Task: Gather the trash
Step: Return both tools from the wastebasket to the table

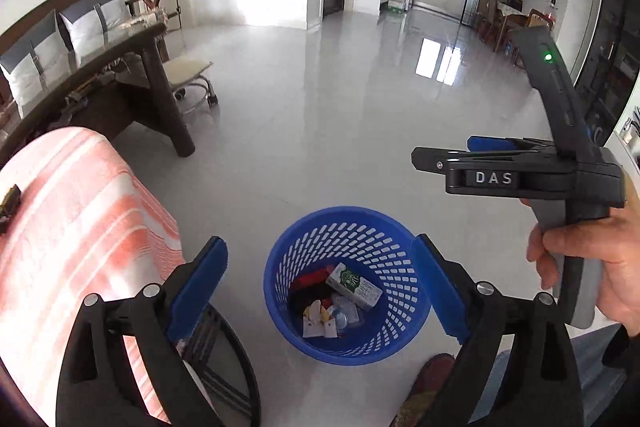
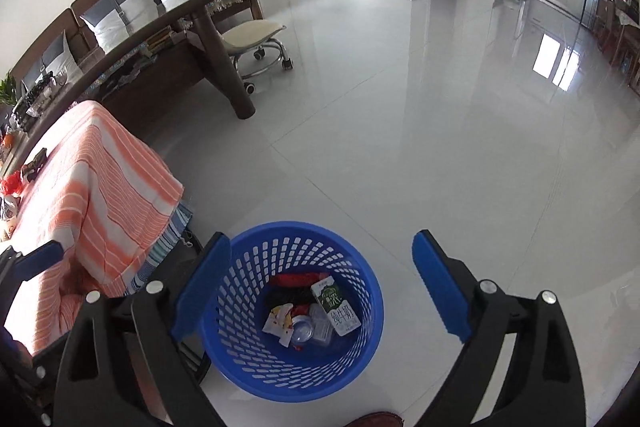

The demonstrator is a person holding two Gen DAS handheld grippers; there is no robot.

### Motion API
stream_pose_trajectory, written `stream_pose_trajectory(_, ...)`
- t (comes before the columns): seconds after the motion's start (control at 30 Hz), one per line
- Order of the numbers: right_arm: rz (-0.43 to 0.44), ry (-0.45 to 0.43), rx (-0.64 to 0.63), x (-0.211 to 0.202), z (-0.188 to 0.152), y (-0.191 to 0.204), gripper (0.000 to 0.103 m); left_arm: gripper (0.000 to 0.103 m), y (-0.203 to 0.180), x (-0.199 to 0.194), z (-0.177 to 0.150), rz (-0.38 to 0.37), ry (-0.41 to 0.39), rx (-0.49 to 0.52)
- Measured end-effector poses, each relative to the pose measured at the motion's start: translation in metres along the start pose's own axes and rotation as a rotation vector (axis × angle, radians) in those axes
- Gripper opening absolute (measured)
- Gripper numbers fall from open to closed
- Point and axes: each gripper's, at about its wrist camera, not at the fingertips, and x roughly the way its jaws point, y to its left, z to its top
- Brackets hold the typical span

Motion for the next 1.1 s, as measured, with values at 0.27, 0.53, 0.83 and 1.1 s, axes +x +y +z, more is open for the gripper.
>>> stream_pose_trajectory(0.27,-0.051,-0.235,-0.152,-0.049,-0.012,0.072,0.098,0.098,0.059,-0.092,-0.05,0.076,-0.026,0.016)
stream_pose_trajectory(0.53,0.153,-0.255,-0.339,-0.068,-0.079,0.198,0.098,0.098,0.164,-0.153,-0.133,0.242,0.087,-0.072)
stream_pose_trajectory(0.83,0.344,0.021,-0.426,-0.05,-0.104,0.356,0.098,0.098,0.297,-0.208,-0.182,0.442,0.086,-0.26)
stream_pose_trajectory(1.1,0.298,0.074,-0.567,-0.01,-0.102,0.447,0.098,0.099,0.382,-0.21,-0.21,0.479,0.148,-0.44)
